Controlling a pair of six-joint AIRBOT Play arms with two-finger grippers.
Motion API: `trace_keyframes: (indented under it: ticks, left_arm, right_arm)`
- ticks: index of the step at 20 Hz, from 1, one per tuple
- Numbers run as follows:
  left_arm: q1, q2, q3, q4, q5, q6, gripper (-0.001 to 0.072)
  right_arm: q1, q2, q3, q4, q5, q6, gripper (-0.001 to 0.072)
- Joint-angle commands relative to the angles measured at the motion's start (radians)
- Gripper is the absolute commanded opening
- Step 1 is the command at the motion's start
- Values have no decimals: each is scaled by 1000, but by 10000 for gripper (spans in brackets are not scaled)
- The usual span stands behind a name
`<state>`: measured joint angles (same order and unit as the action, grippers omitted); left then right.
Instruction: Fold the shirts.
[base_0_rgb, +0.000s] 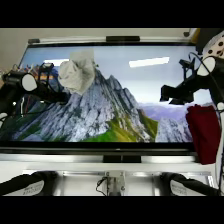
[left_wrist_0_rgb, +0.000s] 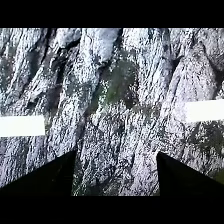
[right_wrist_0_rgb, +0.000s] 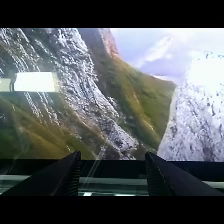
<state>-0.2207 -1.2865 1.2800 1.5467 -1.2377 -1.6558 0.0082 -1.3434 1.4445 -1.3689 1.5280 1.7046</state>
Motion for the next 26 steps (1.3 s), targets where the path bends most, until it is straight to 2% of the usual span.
trace_keyframes:
  ticks: [1,20,26]
  left_arm:
    - [0,0,0,0,0,0,579]
    - [-3,0,0,-13,3,-18,579]
    - [-4,-29,0,-92,270,-19,579]
  right_arm:
    - [1,1,0,0,0,0,516]
    - [1,1,0,1,-15,0,516]
    - [1,1,0,-3,-61,-1,516]
